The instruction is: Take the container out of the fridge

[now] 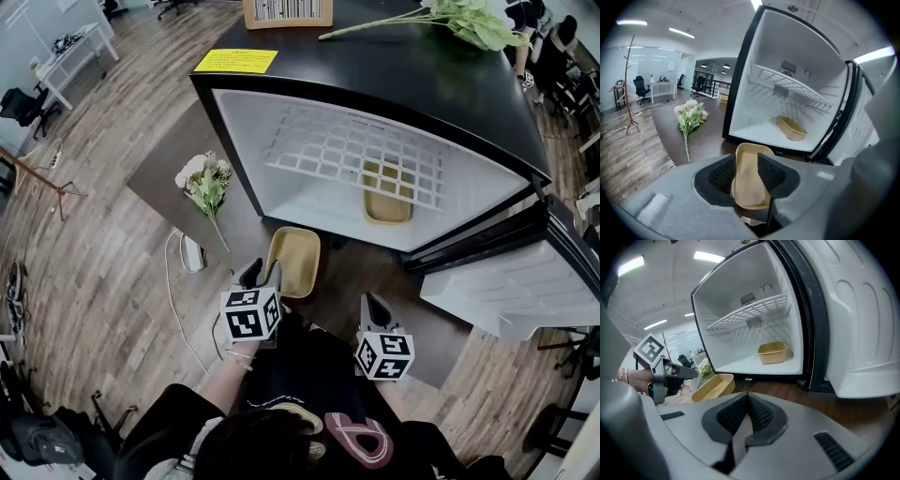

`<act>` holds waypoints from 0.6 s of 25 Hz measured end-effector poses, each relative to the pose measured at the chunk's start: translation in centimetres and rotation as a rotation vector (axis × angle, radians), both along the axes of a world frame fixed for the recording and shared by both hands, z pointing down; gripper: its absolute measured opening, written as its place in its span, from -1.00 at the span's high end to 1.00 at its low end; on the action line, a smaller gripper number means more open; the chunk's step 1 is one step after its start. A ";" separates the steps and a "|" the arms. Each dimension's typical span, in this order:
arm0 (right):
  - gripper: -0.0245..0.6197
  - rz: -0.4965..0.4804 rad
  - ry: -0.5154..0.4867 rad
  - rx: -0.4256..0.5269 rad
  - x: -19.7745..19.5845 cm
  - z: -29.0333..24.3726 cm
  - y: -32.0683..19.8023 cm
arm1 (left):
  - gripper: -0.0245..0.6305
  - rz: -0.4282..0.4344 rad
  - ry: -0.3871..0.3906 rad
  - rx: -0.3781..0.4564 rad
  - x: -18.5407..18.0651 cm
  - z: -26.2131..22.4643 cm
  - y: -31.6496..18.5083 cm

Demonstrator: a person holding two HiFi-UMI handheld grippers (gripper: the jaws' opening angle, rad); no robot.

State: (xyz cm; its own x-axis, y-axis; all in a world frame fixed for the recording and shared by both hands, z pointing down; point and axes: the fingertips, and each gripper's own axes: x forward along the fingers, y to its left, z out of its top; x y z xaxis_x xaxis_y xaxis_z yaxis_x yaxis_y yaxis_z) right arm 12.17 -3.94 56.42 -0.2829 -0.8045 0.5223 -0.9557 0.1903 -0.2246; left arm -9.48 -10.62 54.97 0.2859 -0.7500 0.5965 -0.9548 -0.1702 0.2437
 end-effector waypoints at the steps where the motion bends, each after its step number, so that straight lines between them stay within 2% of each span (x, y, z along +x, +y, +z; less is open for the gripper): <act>1: 0.90 -0.004 0.000 0.004 -0.2 -0.1 -0.2 | 0.49 0.005 0.004 0.003 0.0 -0.4 -0.1; 5: 0.90 0.001 -0.003 0.026 -0.7 -1.0 -1.0 | 0.50 0.031 -0.005 0.044 0.1 -2.3 -0.4; 10: 0.90 0.020 -0.007 0.057 -0.9 -2.8 -2.5 | 0.50 0.063 0.075 0.068 0.8 -4.1 -0.8; 15: 0.90 0.047 0.053 0.137 -0.4 -5.7 -5.1 | 0.52 0.107 0.053 0.119 1.4 -5.3 -1.6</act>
